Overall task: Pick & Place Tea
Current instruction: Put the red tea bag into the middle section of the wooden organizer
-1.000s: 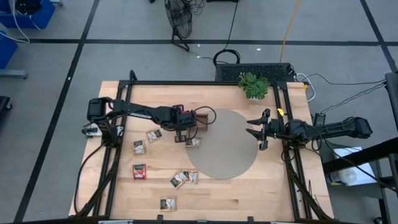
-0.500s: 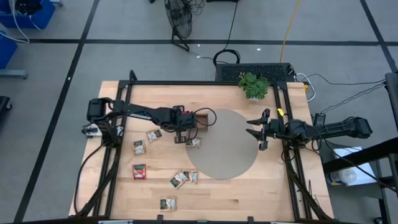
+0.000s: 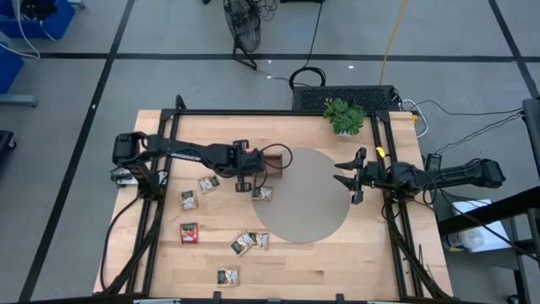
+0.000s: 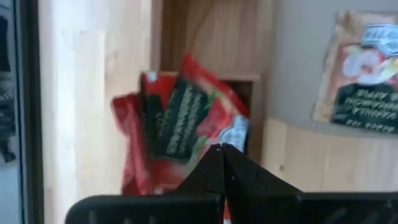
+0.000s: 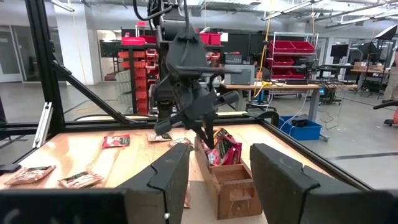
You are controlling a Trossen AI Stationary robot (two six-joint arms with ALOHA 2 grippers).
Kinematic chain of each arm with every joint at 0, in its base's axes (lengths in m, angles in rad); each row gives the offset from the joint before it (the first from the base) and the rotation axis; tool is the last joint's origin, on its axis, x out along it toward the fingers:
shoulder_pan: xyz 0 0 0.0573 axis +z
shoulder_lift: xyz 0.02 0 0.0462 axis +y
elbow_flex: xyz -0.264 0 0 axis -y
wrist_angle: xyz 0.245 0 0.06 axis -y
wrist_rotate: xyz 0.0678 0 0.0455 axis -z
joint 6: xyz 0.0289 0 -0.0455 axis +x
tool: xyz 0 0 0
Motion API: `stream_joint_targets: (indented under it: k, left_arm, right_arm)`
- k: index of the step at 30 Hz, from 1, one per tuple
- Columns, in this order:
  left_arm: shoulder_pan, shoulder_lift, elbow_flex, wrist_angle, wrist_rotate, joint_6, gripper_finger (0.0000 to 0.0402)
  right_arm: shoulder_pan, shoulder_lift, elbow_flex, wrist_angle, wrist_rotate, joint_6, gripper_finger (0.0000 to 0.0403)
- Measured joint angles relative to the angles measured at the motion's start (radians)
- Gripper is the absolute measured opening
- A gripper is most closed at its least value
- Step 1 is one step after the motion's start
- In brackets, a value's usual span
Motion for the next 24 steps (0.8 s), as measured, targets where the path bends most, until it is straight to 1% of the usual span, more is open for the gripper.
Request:
stream_joint_targets:
  k: [5,10,16,19,24]
  left_arm:
    - [0.022,0.011,0.001,0.01,0.039,-0.004,0.0001]
    - [0.04,0.01,0.001,0.019,0.048,-0.004,0.0001]
    - [0.049,0.027,0.001,0.036,0.121,-0.011,0.0001]
    - [0.049,0.058,0.002,0.058,0.144,-0.008,0.0001]
    - [0.051,0.131,0.006,0.081,0.139,-0.011,0.0]
  right_arm:
    - [0.0,0.0,0.0,0.0,0.0,0.0,0.0155]
    - [0.0,0.0,0.0,0.0,0.0,0.0,0.0155]
    - [0.0,0.0,0.0,0.0,0.0,0.0,0.0155]
    - [0.0,0.001,0.0,-0.001,0.0,0.0,0.0155]
    - [0.0,0.0,0.0,0.0,0.0,0.0,0.0155]
